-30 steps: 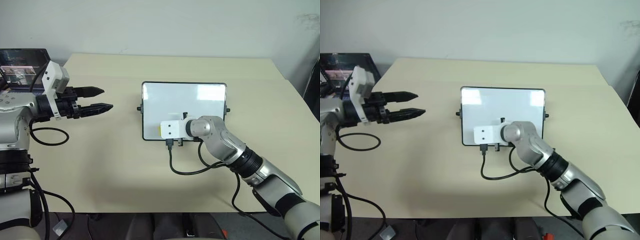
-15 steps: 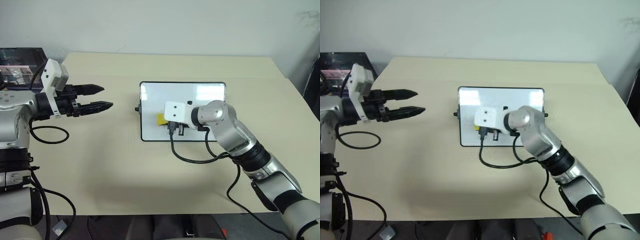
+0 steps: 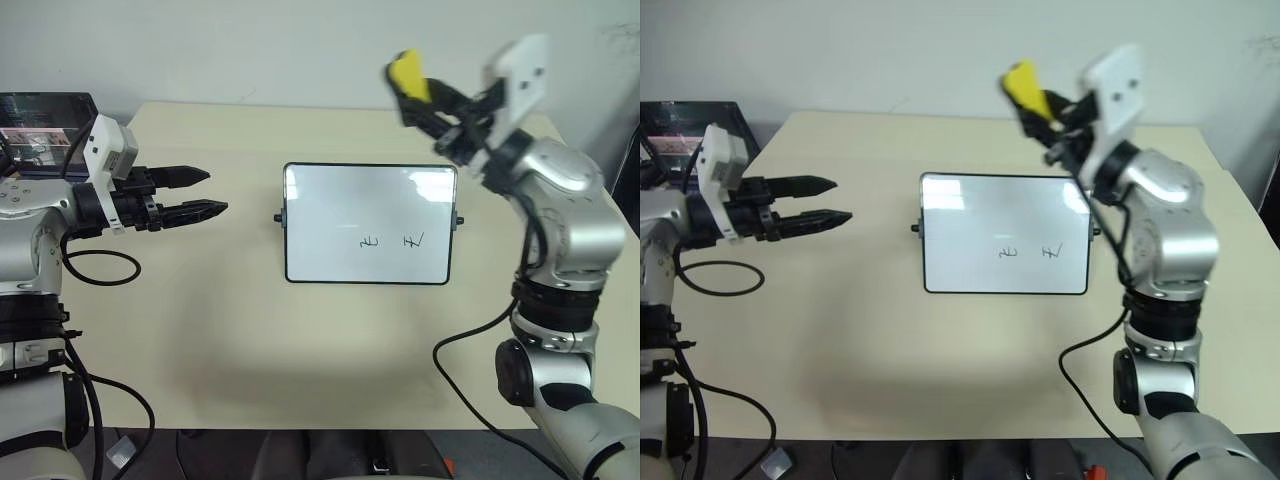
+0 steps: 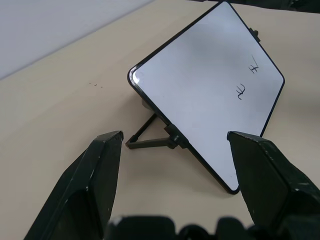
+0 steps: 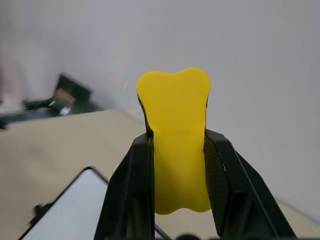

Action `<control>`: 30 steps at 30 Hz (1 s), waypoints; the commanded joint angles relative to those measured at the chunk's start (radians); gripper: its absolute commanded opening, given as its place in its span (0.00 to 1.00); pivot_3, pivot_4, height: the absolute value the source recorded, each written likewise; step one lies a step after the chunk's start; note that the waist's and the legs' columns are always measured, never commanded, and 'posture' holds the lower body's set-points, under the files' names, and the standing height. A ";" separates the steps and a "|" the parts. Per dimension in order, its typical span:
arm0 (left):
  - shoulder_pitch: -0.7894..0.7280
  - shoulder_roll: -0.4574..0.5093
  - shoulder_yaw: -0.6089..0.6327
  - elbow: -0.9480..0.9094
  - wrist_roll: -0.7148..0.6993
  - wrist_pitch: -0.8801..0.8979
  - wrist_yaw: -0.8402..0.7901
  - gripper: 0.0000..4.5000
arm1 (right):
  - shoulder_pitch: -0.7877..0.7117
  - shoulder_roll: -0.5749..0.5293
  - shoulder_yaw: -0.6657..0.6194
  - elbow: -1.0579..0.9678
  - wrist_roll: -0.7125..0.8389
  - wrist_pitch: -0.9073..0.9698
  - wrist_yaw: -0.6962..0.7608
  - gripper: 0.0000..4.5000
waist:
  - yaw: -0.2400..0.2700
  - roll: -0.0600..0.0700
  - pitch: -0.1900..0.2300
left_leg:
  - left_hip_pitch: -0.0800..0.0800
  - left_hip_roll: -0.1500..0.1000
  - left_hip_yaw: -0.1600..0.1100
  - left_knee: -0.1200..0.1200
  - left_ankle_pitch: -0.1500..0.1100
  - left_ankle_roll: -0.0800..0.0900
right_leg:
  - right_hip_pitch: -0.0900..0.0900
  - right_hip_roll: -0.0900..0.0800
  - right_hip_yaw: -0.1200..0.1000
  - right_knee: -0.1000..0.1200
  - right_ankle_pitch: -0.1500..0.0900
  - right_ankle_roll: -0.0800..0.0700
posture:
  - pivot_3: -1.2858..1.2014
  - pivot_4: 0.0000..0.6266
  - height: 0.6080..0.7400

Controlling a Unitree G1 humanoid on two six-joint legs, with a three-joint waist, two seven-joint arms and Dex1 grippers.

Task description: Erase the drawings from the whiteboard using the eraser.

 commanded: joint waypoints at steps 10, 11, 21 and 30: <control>-0.023 -0.001 0.017 -0.013 -0.013 -0.006 0.005 0.81 | 0.327 -0.047 -0.296 -0.086 0.174 -0.065 -0.237 0.22 | -0.012 0.004 0.002 | 0.003 0.000 0.002 -0.001 0.000 0.000 | 0.000 0.002 0.002 0.001 0.000 0.000 | 0.52 0.24 1.00; -0.024 -0.001 0.016 -0.012 -0.013 -0.006 0.004 0.81 | 0.337 -0.057 -0.297 -0.083 0.181 -0.070 -0.242 0.22 | -0.012 0.004 0.002 | 0.003 0.000 0.002 -0.001 0.000 0.000 | 0.000 0.003 0.002 0.001 -0.001 0.001 | 0.52 0.24 1.00; -0.019 0.003 0.017 -0.025 -0.018 0.005 -0.008 0.81 | 0.384 -0.125 -0.265 -0.074 0.234 -0.086 -0.273 0.22 | -0.008 0.004 0.003 | 0.002 -0.001 0.003 -0.001 0.000 0.000 | 0.001 0.003 0.002 0.000 -0.002 0.004 | 0.52 0.24 1.00; -0.002 0.004 0.012 -0.049 -0.026 0.034 -0.031 0.81 | 0.271 -0.308 0.169 -0.197 0.221 0.074 -0.118 0.22 | -0.018 0.006 0.004 | 0.003 0.000 0.003 -0.001 0.000 0.000 | 0.001 0.004 0.003 0.000 -0.003 0.004 | 0.52 0.24 1.00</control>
